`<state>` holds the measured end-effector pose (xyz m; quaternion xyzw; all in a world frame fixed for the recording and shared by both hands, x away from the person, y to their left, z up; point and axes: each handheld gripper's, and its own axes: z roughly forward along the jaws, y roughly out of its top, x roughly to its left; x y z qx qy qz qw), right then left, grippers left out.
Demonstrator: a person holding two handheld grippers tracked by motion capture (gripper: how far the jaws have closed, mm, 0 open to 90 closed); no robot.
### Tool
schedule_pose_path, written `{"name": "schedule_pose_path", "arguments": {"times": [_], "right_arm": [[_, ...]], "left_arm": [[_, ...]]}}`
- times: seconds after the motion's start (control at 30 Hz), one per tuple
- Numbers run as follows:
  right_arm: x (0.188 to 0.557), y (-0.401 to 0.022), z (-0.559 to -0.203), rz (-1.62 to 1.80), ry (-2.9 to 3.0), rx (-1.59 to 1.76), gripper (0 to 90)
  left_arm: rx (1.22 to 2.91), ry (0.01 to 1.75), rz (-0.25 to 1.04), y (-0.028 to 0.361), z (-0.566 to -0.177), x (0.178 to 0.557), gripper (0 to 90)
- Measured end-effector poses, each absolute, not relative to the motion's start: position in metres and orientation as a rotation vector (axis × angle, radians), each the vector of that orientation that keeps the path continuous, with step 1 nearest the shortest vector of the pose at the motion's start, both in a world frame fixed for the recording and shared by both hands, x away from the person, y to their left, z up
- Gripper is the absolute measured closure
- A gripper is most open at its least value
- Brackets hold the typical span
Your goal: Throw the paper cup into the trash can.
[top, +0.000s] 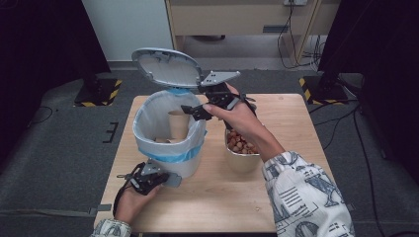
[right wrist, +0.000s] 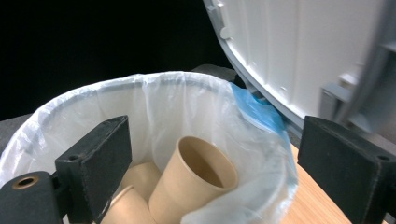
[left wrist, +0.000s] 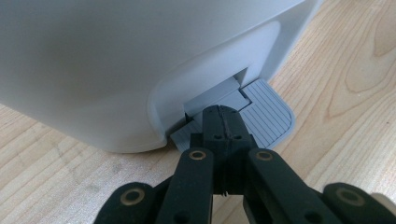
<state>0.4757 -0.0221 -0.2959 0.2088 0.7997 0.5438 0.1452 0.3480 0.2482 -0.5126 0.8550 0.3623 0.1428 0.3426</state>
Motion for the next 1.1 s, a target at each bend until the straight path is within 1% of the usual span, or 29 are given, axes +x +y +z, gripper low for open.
{"name": "schedule_pose_path", "arguments": {"times": [1.1], "right_arm": [[0.483,-0.095,-0.297,1.535,2.210,0.754,8.6]], "left_arm": [[2.215,0.948,0.365,0.249,-0.513,0.348,89.8]]}}
